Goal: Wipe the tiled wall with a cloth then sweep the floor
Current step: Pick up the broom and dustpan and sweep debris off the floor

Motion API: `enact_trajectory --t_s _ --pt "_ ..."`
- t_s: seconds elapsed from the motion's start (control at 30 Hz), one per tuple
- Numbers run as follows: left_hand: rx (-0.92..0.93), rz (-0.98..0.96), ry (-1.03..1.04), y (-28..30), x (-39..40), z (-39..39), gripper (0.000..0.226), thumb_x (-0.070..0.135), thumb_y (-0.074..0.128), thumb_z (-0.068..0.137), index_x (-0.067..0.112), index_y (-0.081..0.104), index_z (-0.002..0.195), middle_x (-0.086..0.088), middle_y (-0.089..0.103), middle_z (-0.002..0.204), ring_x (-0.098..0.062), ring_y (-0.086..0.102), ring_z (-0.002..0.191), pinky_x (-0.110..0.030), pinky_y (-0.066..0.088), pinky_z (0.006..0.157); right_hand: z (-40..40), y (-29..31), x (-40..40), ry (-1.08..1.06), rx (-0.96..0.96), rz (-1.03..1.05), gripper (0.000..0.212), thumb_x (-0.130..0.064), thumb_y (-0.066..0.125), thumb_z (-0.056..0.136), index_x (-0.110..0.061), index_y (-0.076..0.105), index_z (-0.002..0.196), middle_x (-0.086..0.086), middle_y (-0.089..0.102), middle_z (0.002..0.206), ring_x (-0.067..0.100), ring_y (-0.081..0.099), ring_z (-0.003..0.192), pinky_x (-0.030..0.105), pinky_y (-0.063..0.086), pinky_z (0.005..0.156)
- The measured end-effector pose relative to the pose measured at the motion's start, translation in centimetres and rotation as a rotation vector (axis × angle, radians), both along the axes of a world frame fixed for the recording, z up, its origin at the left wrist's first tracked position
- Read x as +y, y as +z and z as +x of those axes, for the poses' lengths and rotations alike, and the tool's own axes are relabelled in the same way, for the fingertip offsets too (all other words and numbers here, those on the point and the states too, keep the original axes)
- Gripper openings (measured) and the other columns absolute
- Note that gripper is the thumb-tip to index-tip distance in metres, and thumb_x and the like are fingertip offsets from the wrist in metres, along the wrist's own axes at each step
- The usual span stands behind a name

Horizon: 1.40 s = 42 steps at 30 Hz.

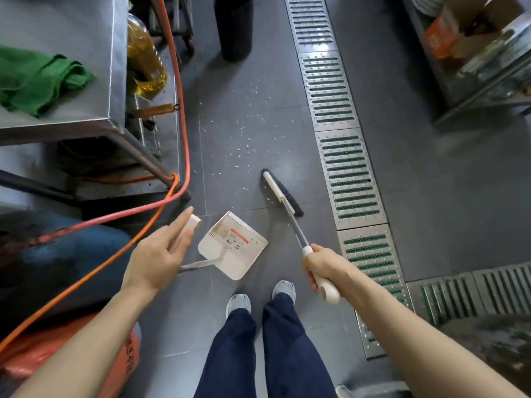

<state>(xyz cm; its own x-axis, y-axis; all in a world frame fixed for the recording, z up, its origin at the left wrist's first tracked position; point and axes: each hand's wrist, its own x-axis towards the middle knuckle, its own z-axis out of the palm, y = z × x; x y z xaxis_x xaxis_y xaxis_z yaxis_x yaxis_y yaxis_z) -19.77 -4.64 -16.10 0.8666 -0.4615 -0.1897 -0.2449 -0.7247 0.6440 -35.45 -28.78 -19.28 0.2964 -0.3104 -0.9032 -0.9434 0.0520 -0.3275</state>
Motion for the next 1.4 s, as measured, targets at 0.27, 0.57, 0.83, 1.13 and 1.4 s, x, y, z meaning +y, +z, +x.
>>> enact_trajectory --t_s 0.27,0.57,0.83,1.13,1.4 --pt "0.029 -0.045 0.030 -0.1 0.8 -0.6 0.040 0.037 0.056 0.091 0.029 0.053 0.130 -0.007 0.069 0.108 -0.019 0.062 0.099 -0.023 0.043 0.085 0.6 1.4 -2.3 0.088 0.022 -0.121 0.019 -0.003 0.035 0.084 -0.009 0.041 0.100 0.007 0.051 0.045 0.021 0.047 0.039 0.029 0.040 0.046" --pt "0.020 -0.021 0.049 -0.2 1.5 -1.3 0.053 0.054 0.040 0.085 0.031 0.052 0.131 -0.013 0.068 0.106 -0.029 0.063 0.099 -0.045 0.050 0.087 -0.2 2.1 3.1 0.048 0.035 0.023 0.019 -0.006 0.038 0.092 -0.005 0.040 0.111 0.009 0.050 0.056 0.013 0.044 0.029 0.016 0.035 0.032" --pt "0.024 -0.024 0.126 -0.1 3.3 -0.8 0.047 0.046 0.044 0.087 0.035 0.049 0.132 -0.006 0.068 0.108 -0.027 0.062 0.100 -0.038 0.046 0.086 2.1 1.0 1.5 0.131 -0.030 -0.253 0.019 -0.006 0.036 0.079 -0.009 0.045 0.096 0.011 0.054 0.069 0.026 0.054 0.060 0.039 0.050 0.064" --pt "-0.032 -0.023 0.131 -0.5 3.5 -0.4 0.051 0.053 0.037 0.086 0.037 0.047 0.133 -0.005 0.069 0.104 -0.026 0.063 0.096 -0.038 0.046 0.080 6.1 1.7 0.3 0.587 0.154 -0.189 0.029 -0.008 0.035 0.093 -0.006 0.047 0.119 0.005 0.055 0.061 0.024 0.054 0.058 0.033 0.049 0.060" --pt "-0.044 -0.023 0.147 0.3 4.8 0.4 0.041 0.035 0.050 0.093 0.027 0.050 0.133 -0.012 0.066 0.116 -0.029 0.059 0.107 -0.040 0.044 0.091 5.6 4.7 3.1 0.321 0.001 -0.107 0.016 -0.004 0.040 0.089 -0.013 0.044 0.101 0.006 0.049 0.057 0.006 0.044 0.024 0.010 0.034 0.032"
